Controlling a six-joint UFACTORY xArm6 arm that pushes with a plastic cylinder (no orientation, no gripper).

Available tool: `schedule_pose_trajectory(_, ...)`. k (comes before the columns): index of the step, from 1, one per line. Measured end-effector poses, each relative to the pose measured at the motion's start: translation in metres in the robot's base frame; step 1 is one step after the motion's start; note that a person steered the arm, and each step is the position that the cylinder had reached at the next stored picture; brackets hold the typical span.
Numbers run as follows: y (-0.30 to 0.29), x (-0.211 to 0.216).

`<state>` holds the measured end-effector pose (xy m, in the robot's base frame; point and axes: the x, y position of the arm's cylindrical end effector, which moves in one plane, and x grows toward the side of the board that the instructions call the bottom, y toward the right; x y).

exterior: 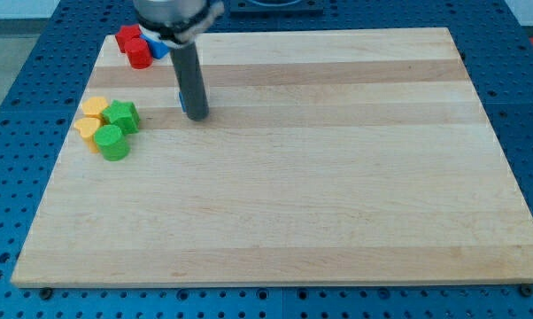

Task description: Move the blue triangle below the blue cube

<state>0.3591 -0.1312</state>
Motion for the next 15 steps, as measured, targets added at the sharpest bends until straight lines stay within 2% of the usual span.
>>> schedule_pose_trajectory(1, -0.031, -0.046)
schedule_pose_trajectory(2, -0.046, -0.053)
schedule_pose_trajectory(3, -0.027, -0.033)
schedule_pose_trajectory(4, -0.017, -0.039)
schedule_pose_trajectory(6, -0.061, -0.067)
schedule_pose_trajectory(7, -0.051, -0.060)
schedule_pose_trajectory(8, -0.010, -0.043)
schedule_pose_trajectory(9, 0.001, -0.050)
schedule_pose_trajectory(11, -0.041, -0.080)
schedule_pose_trajectory(13, -0.004, -0.067)
schedule_pose_trajectory(15, -0.036, -0.067)
